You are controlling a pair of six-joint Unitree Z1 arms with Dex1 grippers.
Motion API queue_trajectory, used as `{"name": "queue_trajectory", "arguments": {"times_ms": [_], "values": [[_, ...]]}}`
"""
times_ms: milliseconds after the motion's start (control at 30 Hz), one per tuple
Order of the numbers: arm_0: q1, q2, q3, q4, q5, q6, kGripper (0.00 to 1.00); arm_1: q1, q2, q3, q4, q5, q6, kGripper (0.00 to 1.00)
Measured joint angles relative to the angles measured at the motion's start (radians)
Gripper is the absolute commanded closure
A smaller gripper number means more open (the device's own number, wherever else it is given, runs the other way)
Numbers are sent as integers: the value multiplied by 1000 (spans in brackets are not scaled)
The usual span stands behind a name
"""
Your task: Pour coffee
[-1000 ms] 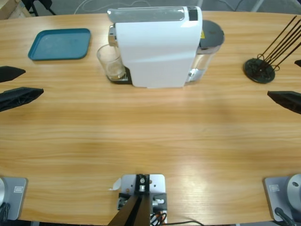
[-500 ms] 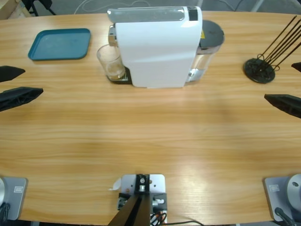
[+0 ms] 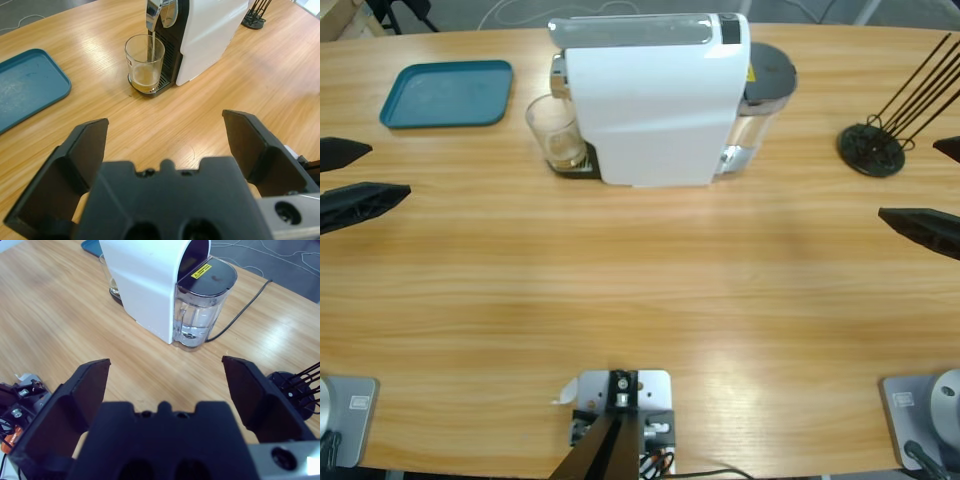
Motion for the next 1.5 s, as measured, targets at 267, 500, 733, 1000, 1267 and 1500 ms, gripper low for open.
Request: {"name": "queue_trajectory", "arguments": {"times_ms": [267, 500, 733, 1000, 1267, 1500], "values": [[0, 1, 0, 0, -1, 0, 0, 0, 0, 7, -8, 0, 13, 0], [0, 1, 0, 0, -24, 0, 0, 0, 0, 17, -20, 0, 32, 0], [0, 1, 0, 0, -30, 0, 0, 0, 0, 19, -20, 0, 40, 0], [0, 1, 0, 0, -54, 0, 0, 0, 0, 21, -20, 0, 41, 0], [0, 1, 0, -3, -64, 48, 0, 0, 0, 25, -24, 0, 41, 0], [1, -14, 16, -3, -61, 126, 0, 0, 0, 36, -24, 0, 41, 0]]}}
